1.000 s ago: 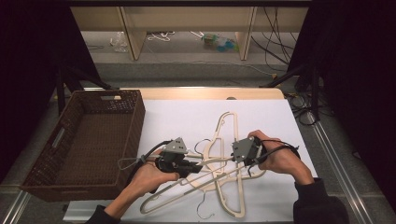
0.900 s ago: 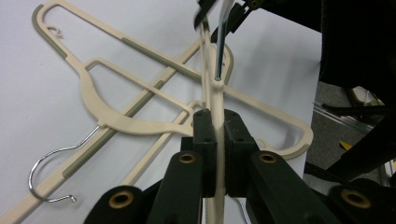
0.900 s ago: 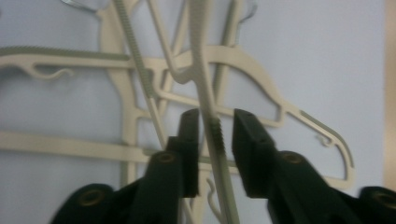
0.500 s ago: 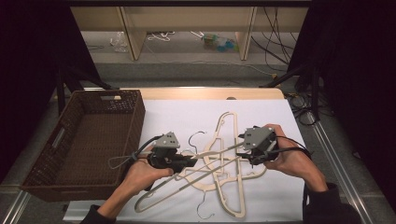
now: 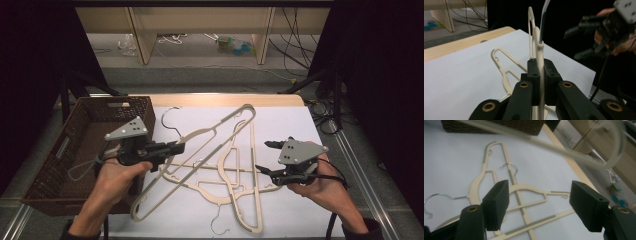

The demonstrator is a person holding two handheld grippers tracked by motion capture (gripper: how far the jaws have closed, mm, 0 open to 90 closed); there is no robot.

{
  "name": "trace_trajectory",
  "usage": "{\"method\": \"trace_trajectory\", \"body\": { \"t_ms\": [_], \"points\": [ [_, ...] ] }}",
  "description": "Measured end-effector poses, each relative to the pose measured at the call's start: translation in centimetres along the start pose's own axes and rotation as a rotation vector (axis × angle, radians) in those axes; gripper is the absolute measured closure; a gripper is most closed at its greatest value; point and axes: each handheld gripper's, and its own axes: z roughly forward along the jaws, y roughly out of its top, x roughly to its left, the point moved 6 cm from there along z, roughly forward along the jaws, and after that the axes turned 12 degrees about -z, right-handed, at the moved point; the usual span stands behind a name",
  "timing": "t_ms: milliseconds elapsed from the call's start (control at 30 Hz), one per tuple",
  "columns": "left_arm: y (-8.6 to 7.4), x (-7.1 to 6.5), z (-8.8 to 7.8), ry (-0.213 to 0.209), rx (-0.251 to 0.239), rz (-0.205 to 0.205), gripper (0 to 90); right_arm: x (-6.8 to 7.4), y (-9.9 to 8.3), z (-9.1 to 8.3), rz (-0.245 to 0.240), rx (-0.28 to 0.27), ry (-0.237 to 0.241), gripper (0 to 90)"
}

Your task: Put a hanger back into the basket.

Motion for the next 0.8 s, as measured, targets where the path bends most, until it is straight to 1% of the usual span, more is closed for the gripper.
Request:
{"method": "trace_trajectory", "body": {
  "t_ms": [67,100,133,167,200,233,267,300,333,367,400,433,467,500,533,567,600,633,667,700,733,767,800],
  "points": [
    [0.7,0.3,-1.0,-0.002,-0.022,-0.014,85.7,0.7,-0.5,0.2,0.010,0.011,-0.001,32.6],
    [0.7,0.3,-1.0,-0.002,-0.022,-0.014,85.8,1.0,-0.8,0.3,0.018,0.011,0.003,32.4],
    [1.1,0.5,-1.5,0.005,-0.032,-0.020,85.7,1.3,-1.1,0.4,0.023,0.007,0.004,32.4],
    [1.4,0.7,-1.9,0.006,-0.039,-0.028,85.8,1.6,-1.4,0.5,0.038,0.007,0.009,31.9],
    [2.1,1.4,-2.9,0.018,-0.062,-0.052,85.7,1.9,-1.7,0.6,0.052,0.008,0.013,31.4],
    [2.4,1.8,-3.3,0.020,-0.070,-0.056,85.8,2.1,-2.0,0.7,0.061,0.009,0.016,31.4],
    [2.4,1.8,-3.3,0.020,-0.070,-0.056,85.7,2.2,-2.3,0.8,0.067,0.008,0.010,31.0],
    [3.0,2.7,-4.2,0.031,-0.095,-0.080,85.8,2.3,-2.6,0.9,0.083,0.006,0.008,30.1],
    [3.0,2.7,-4.2,0.031,-0.095,-0.080,85.8,2.4,-2.9,0.9,0.098,0.003,0.009,29.3],
    [3.5,3.7,-5.2,0.053,-0.113,-0.098,85.8,2.4,-3.2,1.0,0.111,0.003,0.006,28.4],
    [3.5,3.7,-5.2,0.053,-0.113,-0.098,85.7,2.4,-3.3,1.0,0.129,-0.004,-0.008,27.2],
    [3.7,4.2,-5.6,0.063,-0.121,-0.114,85.7,2.4,-3.3,1.0,0.129,-0.004,-0.008,27.2],
    [4.1,5.3,-6.5,0.081,-0.140,-0.135,85.7,2.5,-3.7,1.1,0.159,-0.008,-0.008,26.6],
    [4.1,5.3,-6.5,0.081,-0.140,-0.135,85.8,2.5,-3.7,1.1,0.159,-0.008,-0.008,26.6],
    [4.4,6.0,-7.1,0.091,-0.150,-0.149,85.8,2.5,-3.8,1.1,0.168,-0.008,-0.013,26.6],
    [4.5,6.4,-7.4,0.097,-0.156,-0.156,85.8,2.6,-4.0,1.2,0.172,-0.003,-0.014,26.6],
    [4.8,7.4,-8.3,0.121,-0.173,-0.175,85.8,2.7,-4.0,1.3,0.174,-0.004,-0.008,26.6],
    [4.9,8.0,-8.7,0.134,-0.179,-0.180,85.7,2.8,-4.0,1.4,0.177,-0.005,-0.001,26.6],
    [4.9,8.0,-8.7,0.134,-0.179,-0.180,85.8,2.8,-4.0,1.4,0.177,-0.005,-0.001,26.6],
    [5.1,8.9,-9.5,0.148,-0.197,-0.188,85.7,2.9,-4.0,1.5,0.179,-0.008,0.006,26.6],
    [5.1,8.9,-9.5,0.148,-0.197,-0.188,85.7,3.0,-4.0,1.5,0.182,-0.007,0.017,26.6],
    [5.2,9.9,-10.3,0.156,-0.210,-0.210,85.7,3.1,-3.9,1.7,0.185,-0.017,0.015,26.6],
    [5.3,10.4,-10.7,0.165,-0.215,-0.220,85.8,3.1,-3.9,1.7,0.186,-0.014,0.017,26.6]
  ]
}}
